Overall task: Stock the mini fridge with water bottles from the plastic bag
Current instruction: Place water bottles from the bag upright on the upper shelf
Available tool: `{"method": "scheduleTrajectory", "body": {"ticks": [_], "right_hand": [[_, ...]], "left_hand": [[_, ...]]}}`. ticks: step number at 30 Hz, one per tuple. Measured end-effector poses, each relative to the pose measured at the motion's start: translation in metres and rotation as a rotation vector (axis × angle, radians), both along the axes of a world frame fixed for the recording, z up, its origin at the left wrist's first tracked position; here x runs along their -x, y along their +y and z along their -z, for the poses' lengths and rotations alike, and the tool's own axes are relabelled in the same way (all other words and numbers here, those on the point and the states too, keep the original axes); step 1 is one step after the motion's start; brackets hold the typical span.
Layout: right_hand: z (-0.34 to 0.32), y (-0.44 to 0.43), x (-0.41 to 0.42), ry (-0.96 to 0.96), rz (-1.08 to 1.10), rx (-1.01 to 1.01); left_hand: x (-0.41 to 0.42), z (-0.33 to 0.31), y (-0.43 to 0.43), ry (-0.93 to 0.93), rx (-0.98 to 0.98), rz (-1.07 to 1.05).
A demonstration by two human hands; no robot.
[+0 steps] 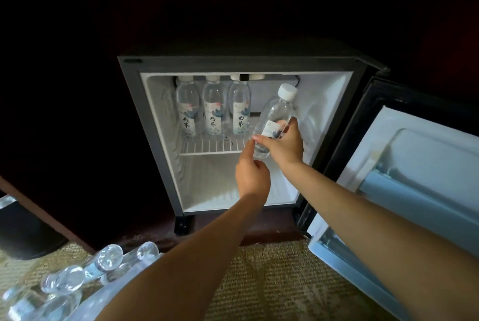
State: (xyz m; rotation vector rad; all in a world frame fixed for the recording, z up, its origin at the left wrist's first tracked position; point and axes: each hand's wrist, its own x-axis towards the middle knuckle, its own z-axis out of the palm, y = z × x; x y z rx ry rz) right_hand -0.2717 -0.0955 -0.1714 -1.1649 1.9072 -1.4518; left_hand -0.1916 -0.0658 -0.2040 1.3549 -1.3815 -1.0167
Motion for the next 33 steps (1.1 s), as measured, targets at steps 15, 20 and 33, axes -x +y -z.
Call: {"method": "scheduleTrajectory", "body": {"ticks": [15, 20, 33], "right_hand": [[0.021, -0.057, 0.01, 0.141, -0.064, -0.01], [0.03, -0.07, 0.019, 0.163, -0.059, 0.035], [0.048, -0.097, 0.033, 0.081, -0.081, 0.08]], "left_hand": [[0.01, 0.015, -0.038, -0.382, 0.04, 0.253], [0.021, 0.023, -0.051, -0.529, 0.113, 0.247], [0.015, 0.031, -0.087, -0.359, 0.25, -0.097]]}}
